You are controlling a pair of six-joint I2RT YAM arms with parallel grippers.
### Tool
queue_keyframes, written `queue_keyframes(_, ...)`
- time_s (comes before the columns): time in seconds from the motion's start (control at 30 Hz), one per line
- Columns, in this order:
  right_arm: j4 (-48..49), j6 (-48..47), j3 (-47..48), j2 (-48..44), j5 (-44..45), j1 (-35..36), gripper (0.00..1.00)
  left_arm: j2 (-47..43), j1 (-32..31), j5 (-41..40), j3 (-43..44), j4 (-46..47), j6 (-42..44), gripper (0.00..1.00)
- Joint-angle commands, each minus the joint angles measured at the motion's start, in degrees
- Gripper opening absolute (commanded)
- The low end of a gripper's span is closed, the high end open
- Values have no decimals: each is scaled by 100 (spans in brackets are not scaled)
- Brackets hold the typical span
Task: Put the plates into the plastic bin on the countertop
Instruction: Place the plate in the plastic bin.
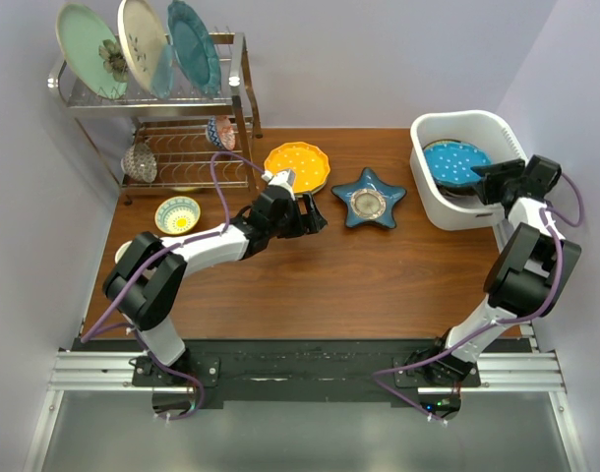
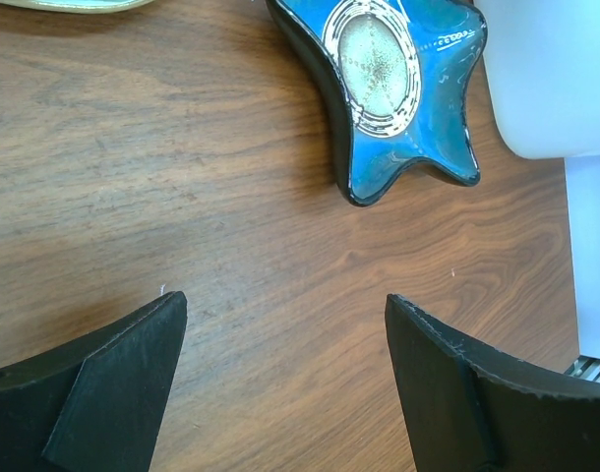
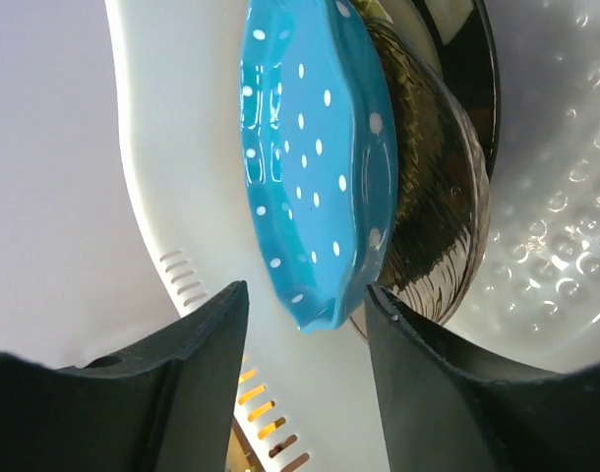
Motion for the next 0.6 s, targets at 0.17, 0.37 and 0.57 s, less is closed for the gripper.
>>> queue_keyframes(0.17, 9, -332, 36, -635, 262, -12, 61, -165, 36, 24, -102, 230, 116, 86)
queue_keyframes(0.37, -26, -429, -201, -1373, 456, -3, 64, -244, 36, 41, -146, 212, 116, 86)
queue_keyframes(0.57, 36, -429, -465, -2251, 254, 58, 66, -297, 36, 67, -260, 273, 63, 86)
